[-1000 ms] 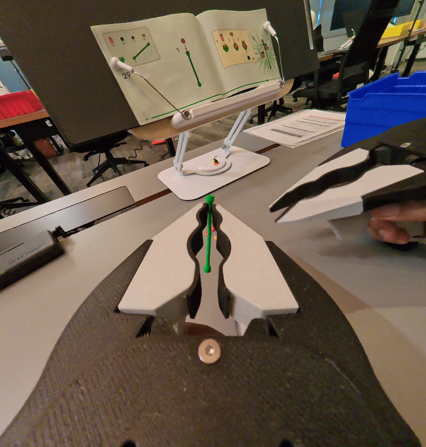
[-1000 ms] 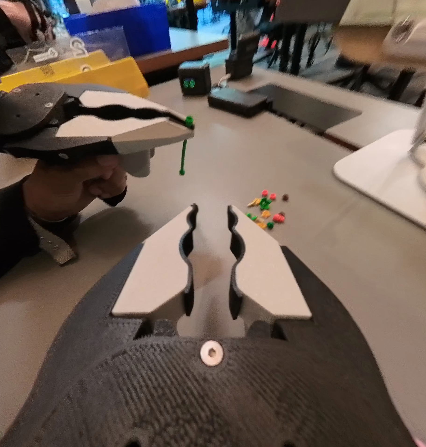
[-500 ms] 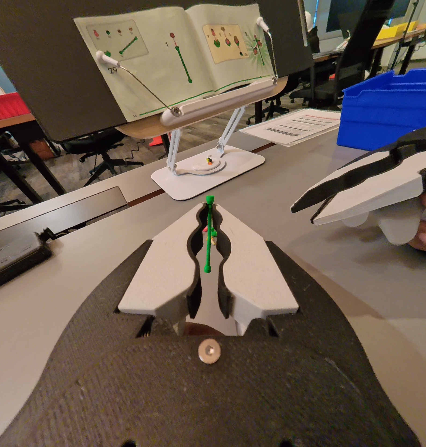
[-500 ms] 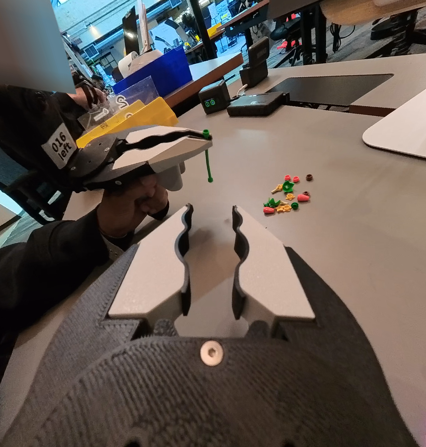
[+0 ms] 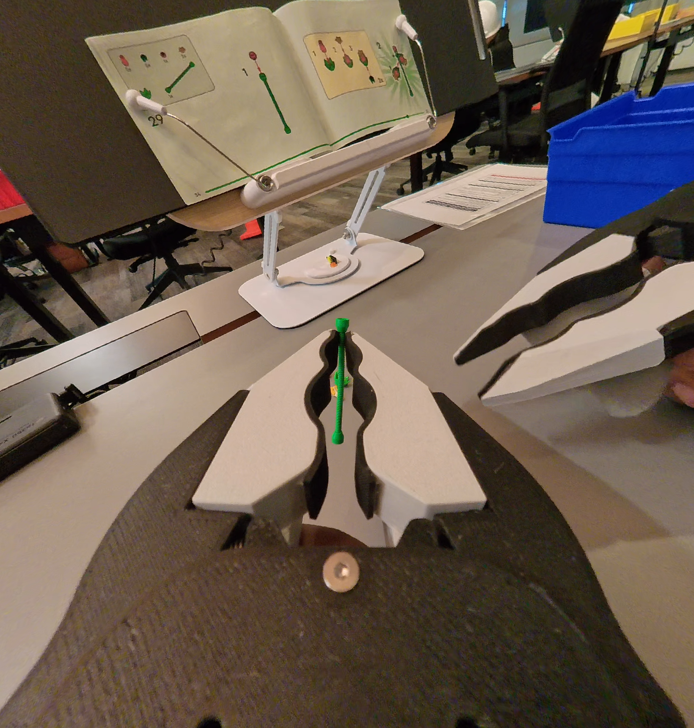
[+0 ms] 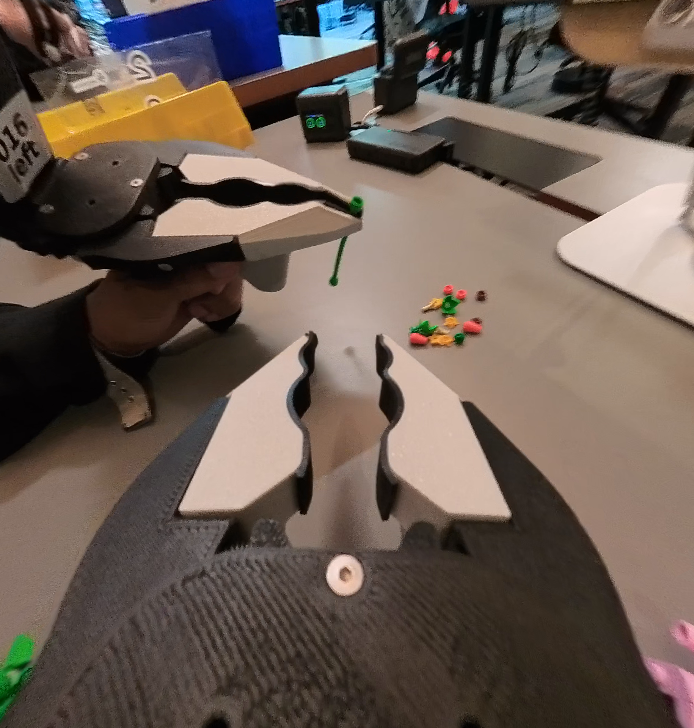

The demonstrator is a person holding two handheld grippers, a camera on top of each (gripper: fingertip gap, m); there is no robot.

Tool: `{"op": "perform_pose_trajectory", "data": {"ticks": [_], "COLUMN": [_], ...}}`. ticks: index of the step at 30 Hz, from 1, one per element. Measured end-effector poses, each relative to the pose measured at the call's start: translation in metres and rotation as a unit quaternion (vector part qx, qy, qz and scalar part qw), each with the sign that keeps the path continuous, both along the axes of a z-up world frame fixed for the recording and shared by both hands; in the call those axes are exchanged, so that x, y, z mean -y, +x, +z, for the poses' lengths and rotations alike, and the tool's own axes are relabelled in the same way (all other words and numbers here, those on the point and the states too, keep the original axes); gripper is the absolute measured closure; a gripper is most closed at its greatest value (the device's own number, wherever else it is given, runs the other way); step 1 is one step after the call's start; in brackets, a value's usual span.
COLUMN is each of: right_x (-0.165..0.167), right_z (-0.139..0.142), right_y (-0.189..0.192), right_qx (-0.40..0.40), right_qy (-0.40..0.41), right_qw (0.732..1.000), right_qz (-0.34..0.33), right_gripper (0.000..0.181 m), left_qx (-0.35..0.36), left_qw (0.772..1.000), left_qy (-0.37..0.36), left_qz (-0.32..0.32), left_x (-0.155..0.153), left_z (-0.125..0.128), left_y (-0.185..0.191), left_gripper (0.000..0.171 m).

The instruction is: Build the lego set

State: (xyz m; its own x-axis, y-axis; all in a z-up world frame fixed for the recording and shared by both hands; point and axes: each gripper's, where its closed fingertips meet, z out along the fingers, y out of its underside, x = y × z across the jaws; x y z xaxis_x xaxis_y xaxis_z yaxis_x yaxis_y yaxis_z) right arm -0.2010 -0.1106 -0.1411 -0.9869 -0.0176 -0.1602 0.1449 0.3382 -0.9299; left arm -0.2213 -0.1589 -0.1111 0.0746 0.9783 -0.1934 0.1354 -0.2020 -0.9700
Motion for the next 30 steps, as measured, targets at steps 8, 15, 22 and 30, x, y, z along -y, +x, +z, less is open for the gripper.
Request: {"op": "perform_pose_trajectory", "data": {"ticks": [8, 15, 22, 30], "right_x": [0.015, 0.038, 0.034, 0.034], "right_z": [-0.001, -0.012, 0.000, -0.003], "right_y": [-0.021, -0.034, -0.032, -0.025], "right_qx": [-0.030, -0.105, -0.077, -0.102], "right_qy": [0.005, 0.040, -0.001, 0.008], "right_qw": [0.999, 0.993, 0.997, 0.995], "right_qz": [-0.036, -0.034, -0.021, -0.009], "right_gripper": [0.153, 0.158, 0.160, 0.161], "left_qx": [-0.001, 0.012, 0.016, 0.021], "left_qw": [0.999, 0.999, 0.998, 0.999], "left_qy": [0.035, 0.042, 0.056, 0.049], "left_qz": [0.000, 0.000, -0.001, -0.003], "left_x": [0.005, 0.006, 0.008, 0.006], "left_z": [0.001, -0.003, -0.003, -0.005], "left_y": [-0.001, -0.005, -0.006, -0.006], "left_gripper": [0.171, 0.171, 0.171, 0.171]}}
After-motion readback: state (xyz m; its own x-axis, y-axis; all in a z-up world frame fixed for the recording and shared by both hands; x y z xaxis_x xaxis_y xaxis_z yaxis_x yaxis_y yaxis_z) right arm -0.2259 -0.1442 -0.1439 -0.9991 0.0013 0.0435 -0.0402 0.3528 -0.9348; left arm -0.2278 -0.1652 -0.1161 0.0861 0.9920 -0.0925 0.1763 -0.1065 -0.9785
